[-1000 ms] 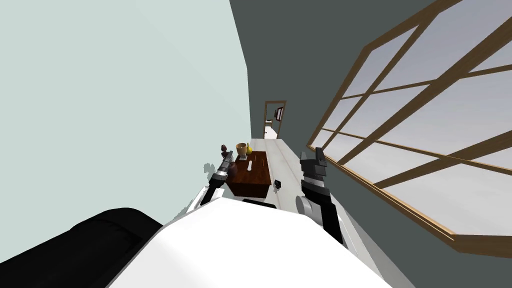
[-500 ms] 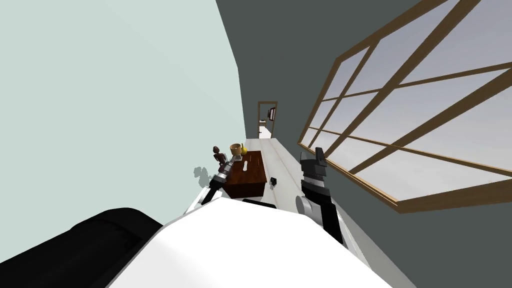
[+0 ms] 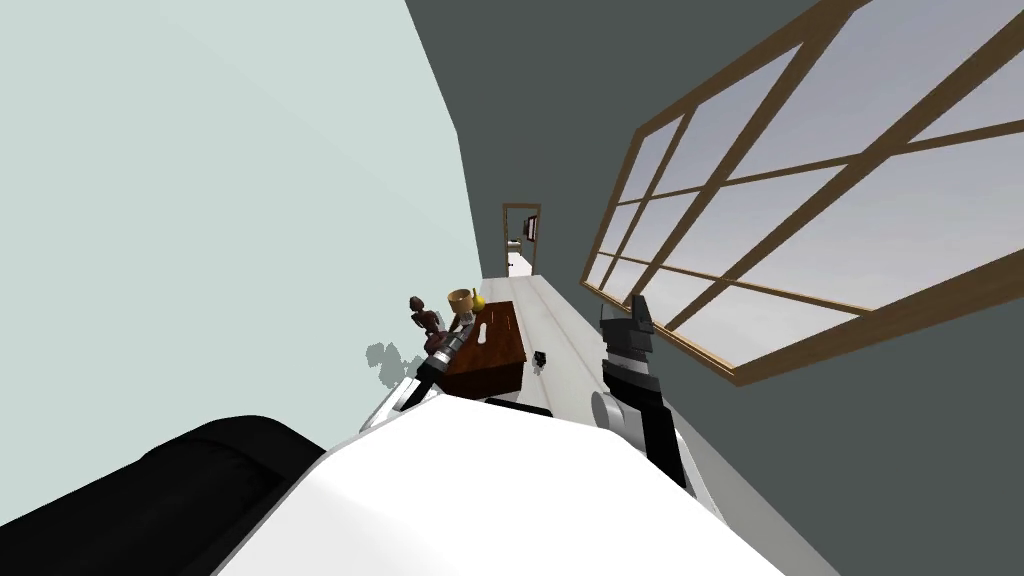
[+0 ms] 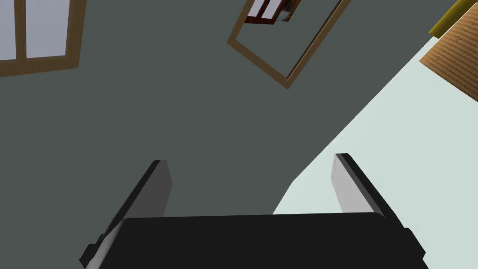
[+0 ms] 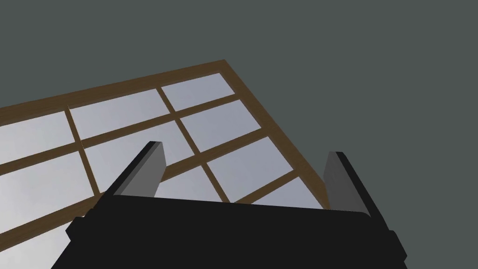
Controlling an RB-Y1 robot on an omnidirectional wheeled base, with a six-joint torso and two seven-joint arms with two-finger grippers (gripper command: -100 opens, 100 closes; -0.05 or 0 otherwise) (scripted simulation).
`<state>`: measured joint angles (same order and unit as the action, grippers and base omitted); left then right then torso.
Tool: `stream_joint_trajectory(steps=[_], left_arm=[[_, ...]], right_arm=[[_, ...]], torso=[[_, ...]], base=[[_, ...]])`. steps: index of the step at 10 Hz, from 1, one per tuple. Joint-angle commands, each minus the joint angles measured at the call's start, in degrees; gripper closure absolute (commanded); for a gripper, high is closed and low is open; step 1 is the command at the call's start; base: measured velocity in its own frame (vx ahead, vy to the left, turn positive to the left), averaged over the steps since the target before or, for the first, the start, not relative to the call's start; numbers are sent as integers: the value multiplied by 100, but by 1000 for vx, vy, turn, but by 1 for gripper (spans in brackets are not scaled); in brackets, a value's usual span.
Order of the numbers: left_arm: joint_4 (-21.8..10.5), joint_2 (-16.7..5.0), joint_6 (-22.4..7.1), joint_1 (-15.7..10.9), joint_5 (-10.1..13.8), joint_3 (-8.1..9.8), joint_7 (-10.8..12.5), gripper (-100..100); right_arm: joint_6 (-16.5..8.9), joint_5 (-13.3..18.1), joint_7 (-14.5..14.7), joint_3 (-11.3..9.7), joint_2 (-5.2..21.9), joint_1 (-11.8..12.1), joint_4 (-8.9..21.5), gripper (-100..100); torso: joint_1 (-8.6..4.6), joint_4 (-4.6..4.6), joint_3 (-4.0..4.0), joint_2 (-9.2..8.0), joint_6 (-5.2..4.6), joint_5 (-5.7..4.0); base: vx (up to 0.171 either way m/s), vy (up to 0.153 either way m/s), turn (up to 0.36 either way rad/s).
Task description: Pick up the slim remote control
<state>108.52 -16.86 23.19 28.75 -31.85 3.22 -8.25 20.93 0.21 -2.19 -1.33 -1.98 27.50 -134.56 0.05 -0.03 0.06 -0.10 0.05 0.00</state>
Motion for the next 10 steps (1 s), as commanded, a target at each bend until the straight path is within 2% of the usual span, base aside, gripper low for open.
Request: stream_joint_trajectory(steps=[1, 2, 3, 4, 5, 6, 7, 8, 9, 10], left_arm=[[-286, -195, -44, -26, -286, -25, -196, -100], [-466, -195, -44, -26, -450, -25, -196, -100], [-626, -383, -46, -44, -619, -24, -373, -100], [-839, -383, -46, -44, -776, -24, -373, -100], [-848, -383, -46, -44, -857, -24, -373, -100], [-1107, -569, -51, -68, -1068, -33, -561, -100], [-1233, -569, -51, -68, -1231, -33, -561, -100], [-1414, -753, -59, -98, -1413, -52, -761, -100], [-1492, -753, -59, -98, -1571, -52, -761, -100], [-1597, -753, -59, -98, -1610, -52, -761, -100]], right_arm=[[0, 0, 0, 0, 0, 0, 0, 0], [0, 0, 0, -1, 0, -1, 0, 0], [0, 0, 0, 0, 0, 0, 0, 0], [0, 0, 0, -1, 0, -1, 0, 0], [0, 0, 0, 0, 0, 0, 0, 0], [0, 0, 0, 1, 0, 1, 0, 0], [0, 0, 0, 0, 0, -1, 0, 0], [0, 0, 0, 0, 0, 0, 0, 0], [0, 0, 0, 0, 0, -1, 0, 0], [0, 0, 0, 1, 0, 1, 0, 0]], torso=[[0, 0, 0, 0, 0, 0], [-2, 0, 0, 0, -5, 0], [1, 0, 0, 0, 0, 0], [1, 0, -1, 1, -5, 0], [3, 0, -1, 2, 1, 0], [3, 0, -2, 4, 1, 1], [0, 1, -3, 5, -5, 0], [3, 0, -2, 4, 0, 0], [2, 0, -2, 4, -5, 0], [5, 1, -2, 5, 2, 1]], base=[[-12, -14, -316], [-11, -4, -138], [-9, -10, -301], [-7, -2, -158], [-3, 0, 30], [-2, -11, -277], [-3, -2, -212], [-1, -6, -411], [0, 6, -170], [0, 3, 41]])
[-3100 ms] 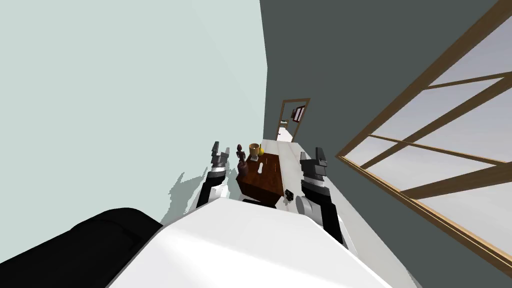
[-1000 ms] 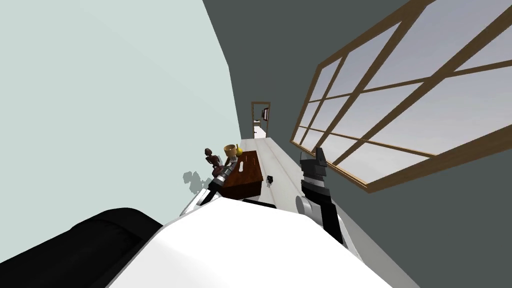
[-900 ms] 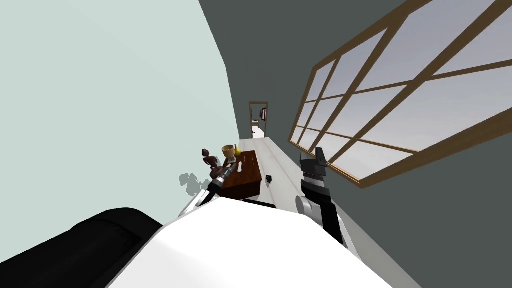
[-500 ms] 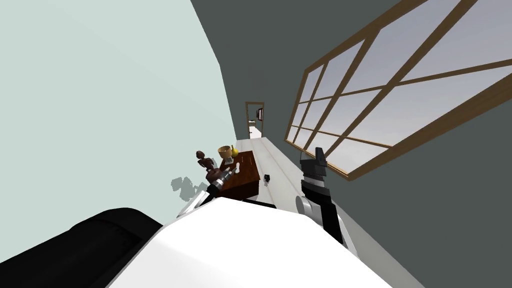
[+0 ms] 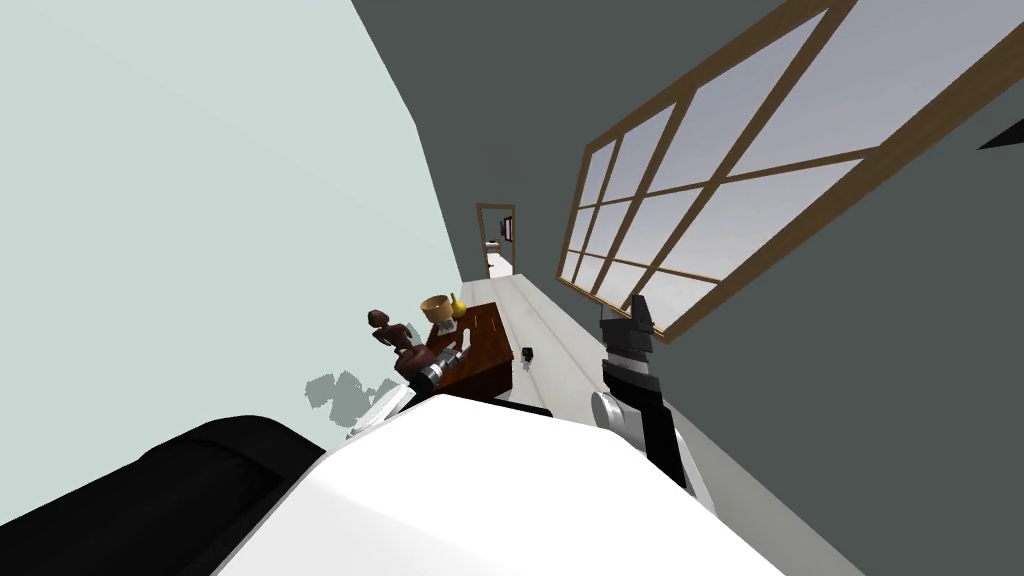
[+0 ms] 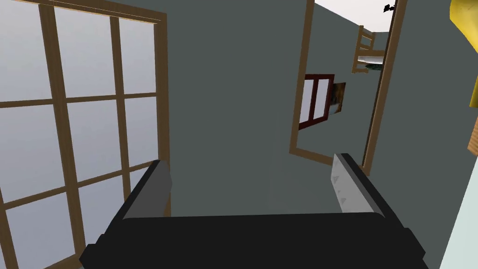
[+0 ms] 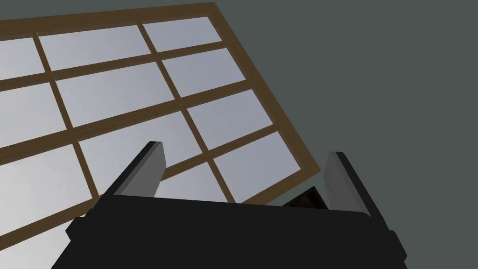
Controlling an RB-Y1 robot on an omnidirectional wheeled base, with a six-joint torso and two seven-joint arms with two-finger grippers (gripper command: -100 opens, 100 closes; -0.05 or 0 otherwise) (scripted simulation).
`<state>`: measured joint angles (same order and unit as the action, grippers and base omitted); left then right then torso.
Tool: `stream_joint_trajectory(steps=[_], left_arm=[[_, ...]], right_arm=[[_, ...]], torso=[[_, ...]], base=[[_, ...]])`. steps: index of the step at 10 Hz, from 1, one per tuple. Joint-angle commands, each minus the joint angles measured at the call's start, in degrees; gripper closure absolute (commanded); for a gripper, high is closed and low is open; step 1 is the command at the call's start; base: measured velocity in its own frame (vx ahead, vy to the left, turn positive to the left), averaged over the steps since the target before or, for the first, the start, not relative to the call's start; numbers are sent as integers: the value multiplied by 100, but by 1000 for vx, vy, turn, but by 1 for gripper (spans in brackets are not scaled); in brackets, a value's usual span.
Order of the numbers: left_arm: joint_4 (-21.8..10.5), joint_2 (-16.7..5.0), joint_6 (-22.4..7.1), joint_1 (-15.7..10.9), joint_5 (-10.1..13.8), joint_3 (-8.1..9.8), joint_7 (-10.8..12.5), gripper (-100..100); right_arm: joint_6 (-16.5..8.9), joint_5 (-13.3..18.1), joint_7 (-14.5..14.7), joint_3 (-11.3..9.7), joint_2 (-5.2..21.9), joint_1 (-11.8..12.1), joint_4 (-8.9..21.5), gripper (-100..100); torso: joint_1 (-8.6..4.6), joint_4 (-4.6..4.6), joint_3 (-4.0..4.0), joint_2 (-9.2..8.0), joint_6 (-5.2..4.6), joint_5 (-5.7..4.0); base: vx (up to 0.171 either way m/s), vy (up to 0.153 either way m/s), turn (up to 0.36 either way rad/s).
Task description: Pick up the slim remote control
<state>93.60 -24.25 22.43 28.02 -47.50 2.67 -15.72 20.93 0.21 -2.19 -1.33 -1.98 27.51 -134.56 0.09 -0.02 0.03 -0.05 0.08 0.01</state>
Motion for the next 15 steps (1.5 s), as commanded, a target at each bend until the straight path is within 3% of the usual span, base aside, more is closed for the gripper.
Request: stream_joint_trajectory(steps=[1, 3, 4, 5, 6, 7, 8, 9, 10, 11, 13, 14, 15], left_arm=[[-286, -193, 6, -62, -286, -25, -222, -100], [-523, -193, 6, -62, -425, -25, -222, -100], [-731, -364, -7, -100, -691, -63, -438, -100], [-809, -364, -7, -100, -805, -63, -438, -100], [-1065, -524, -21, -140, -982, -112, -662, -100], [-1254, -524, -21, -140, -1162, -112, -662, -100], [-1312, -524, -21, -140, -1183, -112, -662, -100], [-1566, -668, -36, -180, -1431, -171, -891, -100], [-1702, -668, -36, -180, -1555, -171, -891, -100], [-1989, -795, -51, -220, -1723, -240, -1122, -100], [-2085, -795, -51, -220, -1920, -240, -1122, -100], [-2365, -904, -66, -263, -2147, -318, -1354, -100], [-2458, -904, -66, -263, -2273, -318, -1354, -100]], right_arm=[[0, 0, 0, 0, 0, 0, 0, 0], [0, 0, 0, 0, 0, -1, 0, 0], [0, 0, 0, 0, 0, 0, 0, 0], [0, 0, 0, -1, 0, -1, 0, 0], [0, 0, 0, 0, 0, 0, 0, 0], [0, 0, 0, -1, 0, -1, 0, 0], [0, 0, 0, 0, 0, 0, 0, 0], [0, 0, 0, 0, 0, 0, 0, 0], [0, 0, 0, -1, 0, -1, 0, 0], [0, 0, 0, 0, 0, 0, 0, 0], [0, 0, 0, 1, 1, 0, 0, 0], [0, 0, 0, 1, 0, 1, 0, 0], [0, 0, 0, 0, 0, -1, 0, 0]], torso=[[0, 0, 0, 0, 0, 0], [0, 0, 0, 1, -2, -1], [2, 0, -1, 1, 0, 0], [1, 0, -1, 1, -7, -1], [4, 0, -1, 2, -2, 1], [6, 0, -1, 3, -6, 0], [7, 0, -1, 2, 0, 1], [4, 0, -1, 2, 2, 0], [4, 0, -2, 3, -7, 0], [8, 0, -1, 2, 1, 0], [11, 0, -1, 1, 1, 1], [5, 0, 0, 1, 4, 1], [6, -1, -1, 3, -7, 0]], base=[[3, -7, -316], [3, 5, -125], [5, -1, -350], [4, 12, -240], [4, 14, -330], [4, 19, -205], [3, 10, -5], [7, 10, -368], [4, 23, -225], [4, 26, -396], [-1, 23, -94], [0, 15, -375], [1, 30, -237]])
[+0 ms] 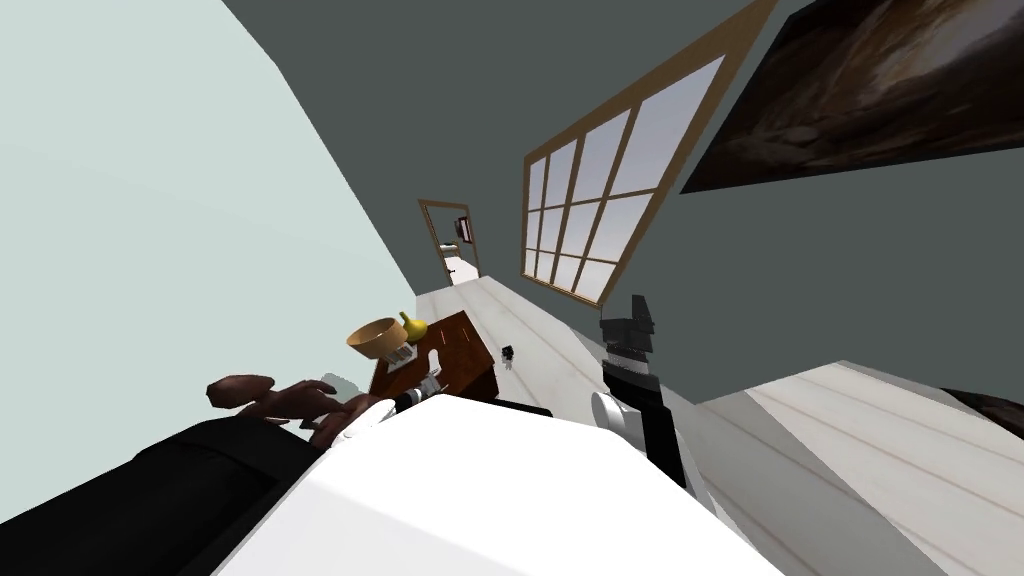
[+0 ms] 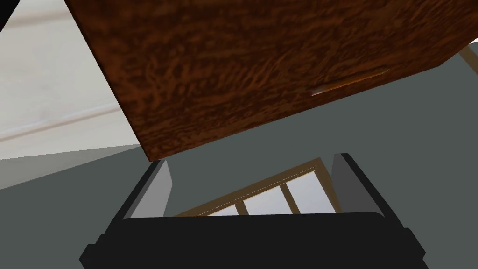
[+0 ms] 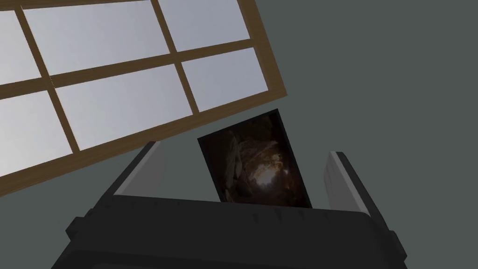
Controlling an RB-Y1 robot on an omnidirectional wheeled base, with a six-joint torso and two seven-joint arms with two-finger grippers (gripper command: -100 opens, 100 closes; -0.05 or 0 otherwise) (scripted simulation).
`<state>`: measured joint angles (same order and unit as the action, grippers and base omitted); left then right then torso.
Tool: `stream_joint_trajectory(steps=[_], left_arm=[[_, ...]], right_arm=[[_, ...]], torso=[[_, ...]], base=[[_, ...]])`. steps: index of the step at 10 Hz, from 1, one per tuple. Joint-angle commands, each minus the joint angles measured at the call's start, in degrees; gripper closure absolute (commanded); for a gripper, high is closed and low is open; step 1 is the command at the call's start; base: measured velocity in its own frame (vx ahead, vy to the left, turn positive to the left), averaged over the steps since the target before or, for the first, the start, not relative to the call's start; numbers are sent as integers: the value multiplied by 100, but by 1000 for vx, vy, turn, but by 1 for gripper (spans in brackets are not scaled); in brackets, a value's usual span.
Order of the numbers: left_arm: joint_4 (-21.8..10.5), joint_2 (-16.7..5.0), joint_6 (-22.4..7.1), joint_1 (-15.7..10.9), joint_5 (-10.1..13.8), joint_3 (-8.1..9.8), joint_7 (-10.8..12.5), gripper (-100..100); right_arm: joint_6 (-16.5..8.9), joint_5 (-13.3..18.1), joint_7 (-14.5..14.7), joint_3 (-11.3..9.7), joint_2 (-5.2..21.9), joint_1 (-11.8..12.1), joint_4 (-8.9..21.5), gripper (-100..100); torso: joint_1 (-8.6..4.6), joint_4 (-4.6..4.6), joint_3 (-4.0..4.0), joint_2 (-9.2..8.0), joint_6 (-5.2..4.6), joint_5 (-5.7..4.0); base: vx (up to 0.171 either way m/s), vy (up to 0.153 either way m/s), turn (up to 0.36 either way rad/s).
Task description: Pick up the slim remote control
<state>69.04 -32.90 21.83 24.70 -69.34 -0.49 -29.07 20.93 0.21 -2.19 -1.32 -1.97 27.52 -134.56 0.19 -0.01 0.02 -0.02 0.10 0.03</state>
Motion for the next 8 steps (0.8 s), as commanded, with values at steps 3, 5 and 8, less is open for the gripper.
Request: stream_joint_trajectory(steps=[3, 5, 8], left_arm=[[-589, -211, -39, -16, -598, -179, -477, -100], [-715, -211, -39, -16, -754, -179, -477, -100], [-1052, -279, -57, -57, -1061, -273, -701, -100]], right_arm=[[0, 0, 0, 0, 0, 0, 0, 0], [0, 0, 0, 0, 0, 0, 0, 0], [0, 0, 0, -1, 0, -1, 0, 0]], torso=[[3, -1, 2, -5, 0, 1], [7, 0, 0, 0, 2, 1], [-2, 0, -1, 2, -6, -1]], base=[[-10, 34, -324], [2, 23, -108], [-2, 24, -186]])
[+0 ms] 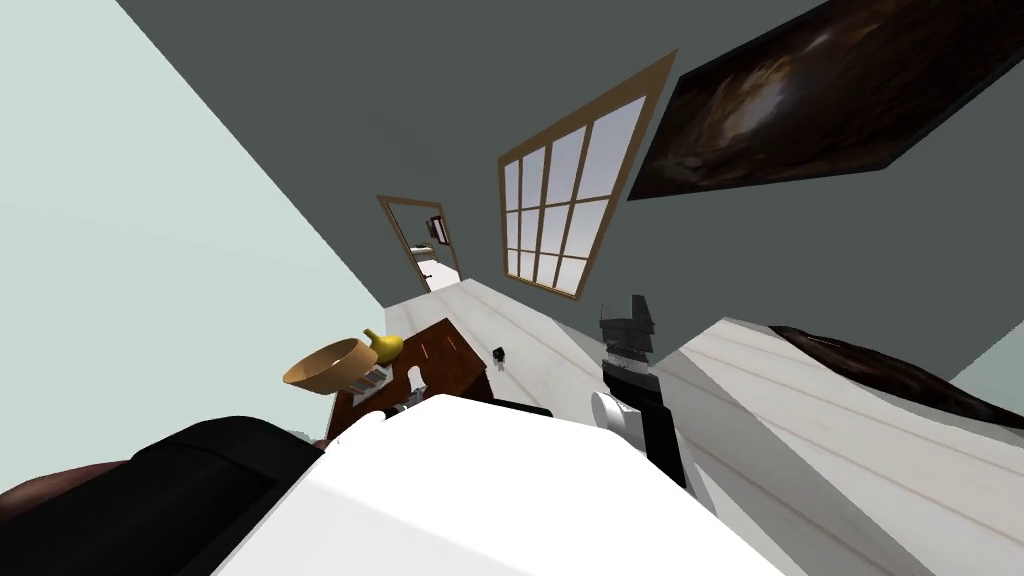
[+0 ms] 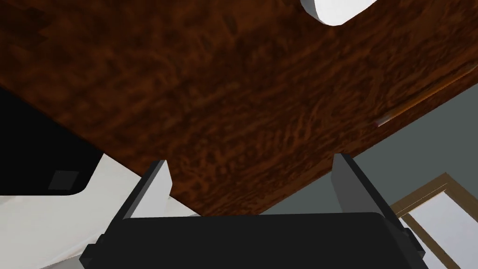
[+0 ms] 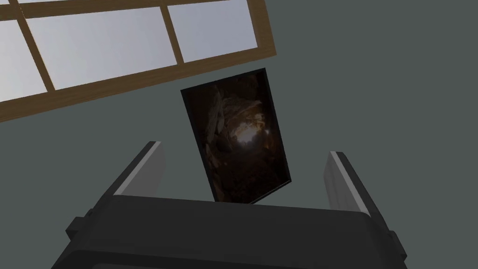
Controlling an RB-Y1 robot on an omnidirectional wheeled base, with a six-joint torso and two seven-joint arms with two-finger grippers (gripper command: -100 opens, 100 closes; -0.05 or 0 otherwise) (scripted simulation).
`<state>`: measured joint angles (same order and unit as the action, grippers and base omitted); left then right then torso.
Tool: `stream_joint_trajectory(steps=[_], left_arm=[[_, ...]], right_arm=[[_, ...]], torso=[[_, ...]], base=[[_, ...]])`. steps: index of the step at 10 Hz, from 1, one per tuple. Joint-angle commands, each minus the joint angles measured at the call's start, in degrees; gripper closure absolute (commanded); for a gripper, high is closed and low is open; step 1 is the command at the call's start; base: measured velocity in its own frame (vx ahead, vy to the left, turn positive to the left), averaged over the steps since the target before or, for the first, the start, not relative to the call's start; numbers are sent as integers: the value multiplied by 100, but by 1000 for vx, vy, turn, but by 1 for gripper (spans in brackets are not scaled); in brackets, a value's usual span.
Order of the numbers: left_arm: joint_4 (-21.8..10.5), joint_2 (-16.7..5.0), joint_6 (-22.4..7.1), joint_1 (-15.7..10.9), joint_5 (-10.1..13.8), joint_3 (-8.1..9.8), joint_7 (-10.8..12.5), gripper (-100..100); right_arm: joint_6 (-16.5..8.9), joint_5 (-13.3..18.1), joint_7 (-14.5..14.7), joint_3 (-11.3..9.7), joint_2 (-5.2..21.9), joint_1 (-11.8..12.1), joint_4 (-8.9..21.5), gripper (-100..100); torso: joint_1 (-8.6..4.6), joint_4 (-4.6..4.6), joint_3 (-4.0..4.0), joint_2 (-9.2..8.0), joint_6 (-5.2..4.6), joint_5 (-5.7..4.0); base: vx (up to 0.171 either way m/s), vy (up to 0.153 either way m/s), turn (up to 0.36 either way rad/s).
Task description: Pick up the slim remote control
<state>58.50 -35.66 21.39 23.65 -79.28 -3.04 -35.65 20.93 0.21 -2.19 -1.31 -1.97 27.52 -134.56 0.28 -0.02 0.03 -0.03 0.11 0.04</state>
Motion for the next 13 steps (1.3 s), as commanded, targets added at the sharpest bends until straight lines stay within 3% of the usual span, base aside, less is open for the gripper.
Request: stream_joint_trajectory(steps=[1, 2, 3, 4, 5, 6, 8, 9, 10, 11, 12, 13], left_arm=[[-286, -66, -33, 6, -286, -113, -260, -100], [-321, -66, -33, 6, -357, -113, -260, -100], [-627, -124, -55, -36, -540, -210, -471, -100], [-629, -124, -55, -36, -628, -210, -471, -100], [-920, -179, -78, -81, -781, -307, -674, -100], [-920, -179, -78, -81, -879, -307, -674, -100], [-1330, -279, -127, -179, -1299, -499, -997, -100], [-1444, -279, -127, -179, -1317, -499, -1047, -100], [-1591, -324, -151, -230, -1503, -591, -1187, -100], [-1596, -324, -151, -230, -1503, -591, -1002, -100], [-1674, -324, -151, -230, -1503, -591, -1216, -100], [-1883, -366, -175, -282, -1666, -681, -1371, -100]], right_arm=[[0, 0, 0, 0, 0, 0, 0, 0], [0, 0, 0, -1, 0, -1, 0, 0], [0, 0, 0, 0, 0, 0, 0, 0], [0, 0, 0, -1, 0, -1, 0, 0], [0, 0, 0, 0, 0, 0, 0, 0], [0, 0, 0, 0, 0, -1, 0, 0], [0, 0, 0, 0, 0, -1, 0, 0], [0, 0, 0, 0, 1, -1, 0, 0], [0, 0, 0, 1, 1, 1, 0, 0], [0, 0, 0, 0, 0, 0, 0, 0], [0, 0, 0, 1, 0, 1, 0, 0], [0, 0, 0, 1, 0, 1, 0, 0]], torso=[[0, 0, 0, 0, 0, 0], [3, -1, 2, -3, -5, 1], [3, -1, 2, -4, 2, 1], [1, -3, 6, -11, -4, 0], [2, -2, 4, -7, 3, 1], [2, -2, 2, -3, -5, 1], [5, -1, 2, -4, -3, 1], [15, -3, 5, -9, -3, 3], [11, -2, 5, -8, 5, 3], [7, -2, 2, -3, -2, 2], [2, 0, 0, 0, 6, 2], [-8, 1, -2, 4, 7, 0]], base=[[-18, 59, -400], [-24, 55, -172], [-48, 47, -346], [-29, 53, -197], [-20, 48, -361], [-17, 54, -199], [-42, 73, -383], [-43, 71, -197], [-29, 55, -301], [-26, 45, -128], [-12, 15, 27], [-23, 23, -254]])
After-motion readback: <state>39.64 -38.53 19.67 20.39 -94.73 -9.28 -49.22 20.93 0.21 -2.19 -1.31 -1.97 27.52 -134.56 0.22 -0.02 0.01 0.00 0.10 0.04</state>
